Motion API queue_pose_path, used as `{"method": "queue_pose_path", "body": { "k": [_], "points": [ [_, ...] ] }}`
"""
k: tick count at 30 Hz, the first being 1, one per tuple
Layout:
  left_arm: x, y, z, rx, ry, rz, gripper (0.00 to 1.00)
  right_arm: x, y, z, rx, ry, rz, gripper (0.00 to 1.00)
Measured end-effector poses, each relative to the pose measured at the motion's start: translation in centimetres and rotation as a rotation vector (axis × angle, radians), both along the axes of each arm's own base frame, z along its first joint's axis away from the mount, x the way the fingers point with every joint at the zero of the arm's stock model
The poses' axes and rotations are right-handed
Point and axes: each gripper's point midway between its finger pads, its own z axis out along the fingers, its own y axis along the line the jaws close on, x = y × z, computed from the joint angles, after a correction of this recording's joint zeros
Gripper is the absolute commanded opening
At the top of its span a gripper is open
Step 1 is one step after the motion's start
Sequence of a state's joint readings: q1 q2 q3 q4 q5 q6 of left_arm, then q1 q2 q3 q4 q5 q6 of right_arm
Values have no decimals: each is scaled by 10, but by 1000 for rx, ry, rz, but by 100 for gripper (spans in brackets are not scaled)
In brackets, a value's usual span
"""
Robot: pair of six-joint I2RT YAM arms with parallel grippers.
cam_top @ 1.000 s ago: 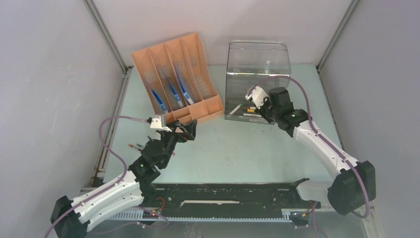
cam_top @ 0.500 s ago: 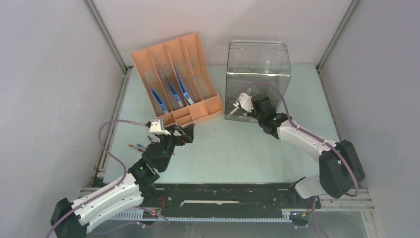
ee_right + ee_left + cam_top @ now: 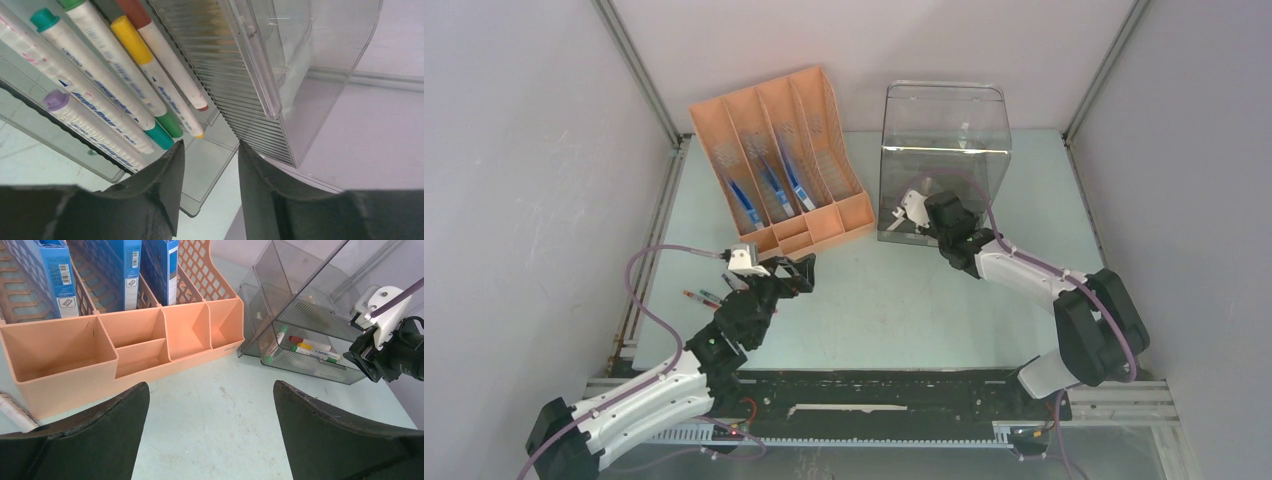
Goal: Organize the desk
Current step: Place the stationery in the drawer.
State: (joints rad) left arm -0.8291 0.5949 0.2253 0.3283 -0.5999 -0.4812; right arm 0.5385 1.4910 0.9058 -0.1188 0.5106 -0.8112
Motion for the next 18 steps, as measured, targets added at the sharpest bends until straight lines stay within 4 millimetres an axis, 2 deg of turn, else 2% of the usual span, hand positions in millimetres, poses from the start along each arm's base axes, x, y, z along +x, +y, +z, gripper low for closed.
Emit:
{"method": "queue_pose_path", "body": {
  "k": [10,18],
  "points": [
    [-1,0,4,-63,3,9,100,-4,3,-1,23,16,14,54],
    [-4,4,-16,-122,98,43,97,-15,16,24,147,-7,73,54]
  ]
}}
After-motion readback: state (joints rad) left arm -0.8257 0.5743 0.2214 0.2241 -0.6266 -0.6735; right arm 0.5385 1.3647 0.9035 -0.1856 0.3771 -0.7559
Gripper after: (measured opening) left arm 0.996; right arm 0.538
